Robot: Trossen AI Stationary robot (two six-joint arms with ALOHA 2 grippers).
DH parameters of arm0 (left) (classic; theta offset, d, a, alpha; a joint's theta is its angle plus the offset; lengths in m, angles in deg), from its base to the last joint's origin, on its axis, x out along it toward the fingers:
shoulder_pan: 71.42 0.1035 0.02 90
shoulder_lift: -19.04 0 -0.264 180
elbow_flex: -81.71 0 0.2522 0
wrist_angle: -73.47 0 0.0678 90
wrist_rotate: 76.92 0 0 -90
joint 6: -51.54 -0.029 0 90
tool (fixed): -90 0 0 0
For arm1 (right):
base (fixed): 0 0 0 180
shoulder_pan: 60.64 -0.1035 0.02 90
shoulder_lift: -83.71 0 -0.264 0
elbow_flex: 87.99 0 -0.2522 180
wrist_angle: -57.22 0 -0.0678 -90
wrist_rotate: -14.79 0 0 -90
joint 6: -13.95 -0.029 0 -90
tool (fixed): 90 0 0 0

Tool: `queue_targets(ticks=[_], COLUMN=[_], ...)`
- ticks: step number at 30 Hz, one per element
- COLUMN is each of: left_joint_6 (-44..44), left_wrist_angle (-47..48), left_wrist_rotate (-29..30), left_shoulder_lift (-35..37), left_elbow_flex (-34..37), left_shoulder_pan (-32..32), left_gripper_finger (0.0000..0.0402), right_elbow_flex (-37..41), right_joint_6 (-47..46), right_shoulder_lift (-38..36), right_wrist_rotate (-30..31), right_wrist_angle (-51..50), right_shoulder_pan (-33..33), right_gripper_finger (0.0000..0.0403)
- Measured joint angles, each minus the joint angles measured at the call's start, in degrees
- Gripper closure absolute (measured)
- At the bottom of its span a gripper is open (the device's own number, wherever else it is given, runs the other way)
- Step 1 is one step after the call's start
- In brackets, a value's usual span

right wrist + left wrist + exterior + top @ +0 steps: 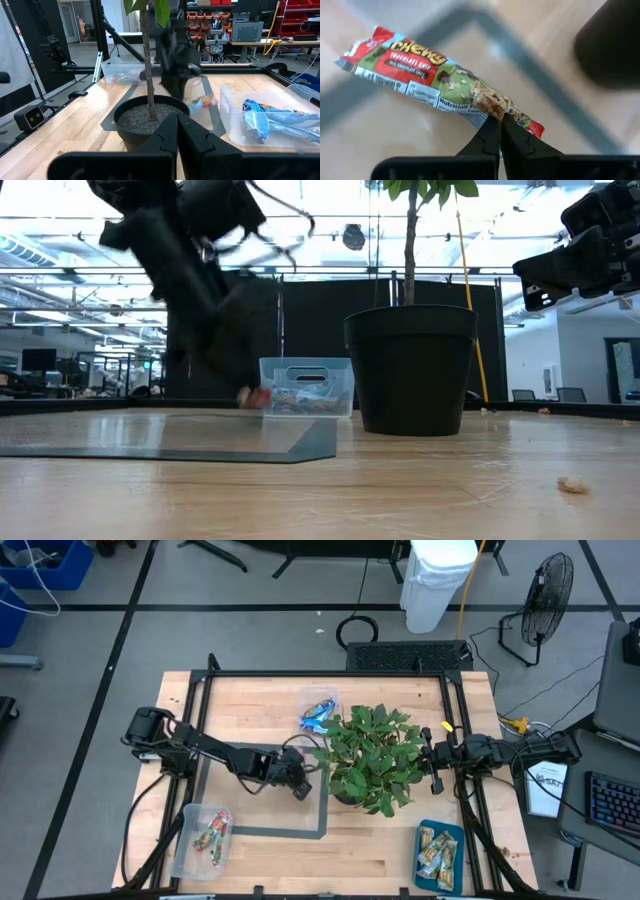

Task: Pick and place Granola Bars by type
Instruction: Put the red granola bar into the bottom transparent bin

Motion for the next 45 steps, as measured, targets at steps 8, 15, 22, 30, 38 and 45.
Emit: queue_targets(ticks=[8, 15, 22, 30, 38, 45], left_joint_6=[-7.1, 4.6, 26.1, 46.4, 76.4, 83.9], left_wrist_angle=[0.9, 18.3, 35.5, 38.3, 40.0, 34.8], left_wrist_rotate=[7.2, 20.5, 25.8, 12.2, -8.4, -17.6], left_shoulder_lift=[15.4, 31.1, 38.7, 32.8, 23.0, 16.7], left_elbow_flex=[-0.1, -0.3, -2.3, -2.3, -2.3, -2.3], left_shoulder_pan=[-3.6, -16.4, -34.0, -44.8, -50.8, -53.4], left_gripper_finger=[0.0397, 0.0397, 0.0397, 0.0397, 0.0397, 0.0397], right_elbow_flex=[0.0, 0.0, 0.0, 0.0, 0.0, 0.0], right_joint_6=[0.0, 0.0, 0.0, 0.0, 0.0, 0.0], right_shoulder_lift=[0.0, 0.0, 0.0, 0.0, 0.0, 0.0], right_wrist_rotate=[0.0, 0.0, 0.0, 0.0, 0.0, 0.0], right_wrist_angle=[0.0, 0.0, 0.0, 0.0, 0.0, 0.0], right_shoulder_pan=[0.0, 0.0, 0.0, 0.0, 0.0, 0.0], right_gripper_finger=[0.0403, 0.0403, 0.0403, 0.0403, 0.0403, 0.0403])
